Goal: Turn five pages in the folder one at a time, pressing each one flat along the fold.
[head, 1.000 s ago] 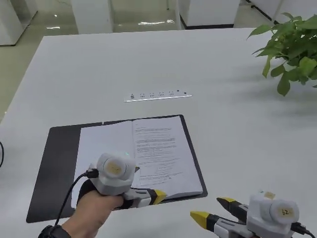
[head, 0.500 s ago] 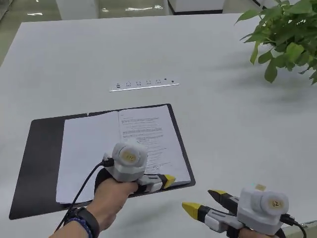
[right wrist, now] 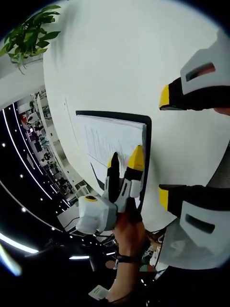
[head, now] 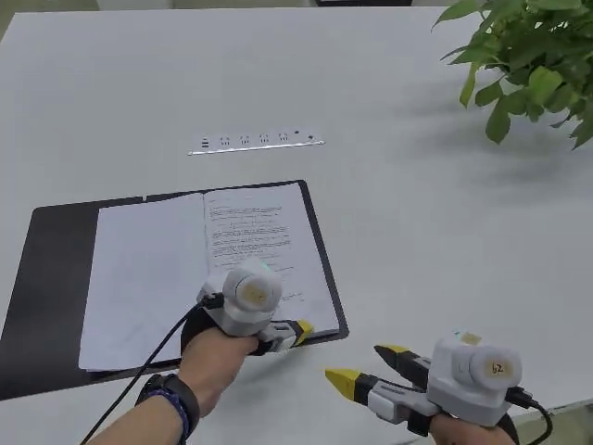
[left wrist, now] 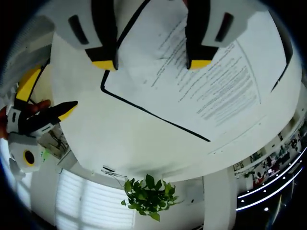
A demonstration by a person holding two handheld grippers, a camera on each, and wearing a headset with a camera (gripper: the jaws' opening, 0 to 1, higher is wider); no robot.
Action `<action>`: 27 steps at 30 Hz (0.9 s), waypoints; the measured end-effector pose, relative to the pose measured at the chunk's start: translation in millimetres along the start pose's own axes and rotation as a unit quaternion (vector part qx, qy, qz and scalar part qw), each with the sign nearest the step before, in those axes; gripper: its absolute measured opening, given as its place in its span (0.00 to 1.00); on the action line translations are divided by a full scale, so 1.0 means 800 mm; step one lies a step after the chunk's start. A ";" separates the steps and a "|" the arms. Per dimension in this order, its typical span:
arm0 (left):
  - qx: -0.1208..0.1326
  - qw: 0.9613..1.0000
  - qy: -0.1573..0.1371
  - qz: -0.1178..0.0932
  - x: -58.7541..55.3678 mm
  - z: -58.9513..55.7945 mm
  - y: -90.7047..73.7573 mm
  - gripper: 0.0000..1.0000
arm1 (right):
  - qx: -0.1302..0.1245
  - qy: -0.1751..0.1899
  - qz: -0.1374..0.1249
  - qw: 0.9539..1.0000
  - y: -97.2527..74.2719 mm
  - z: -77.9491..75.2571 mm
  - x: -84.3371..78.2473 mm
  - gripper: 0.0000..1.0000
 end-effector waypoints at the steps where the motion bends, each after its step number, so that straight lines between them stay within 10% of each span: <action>1: -0.003 1.000 -0.004 0.001 0.000 0.000 -0.001 0.55 | 0.000 0.000 0.001 1.000 0.000 -0.001 0.000 0.61; 27: 0.022 1.000 -0.004 -0.009 0.000 0.018 -0.001 0.39 | 0.027 -0.024 -0.030 0.999 0.049 -0.012 0.098 0.56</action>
Point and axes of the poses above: the centre of the closed fingertips' face, and the gripper's own axes: y roughly forward along the fingers, z roughly to its left, x roughly out of its top, the point moved 1 cm from there along -y, roughly backward along the fingers, and after that the axes turned 15 degrees about z, right-handed, at the moved point
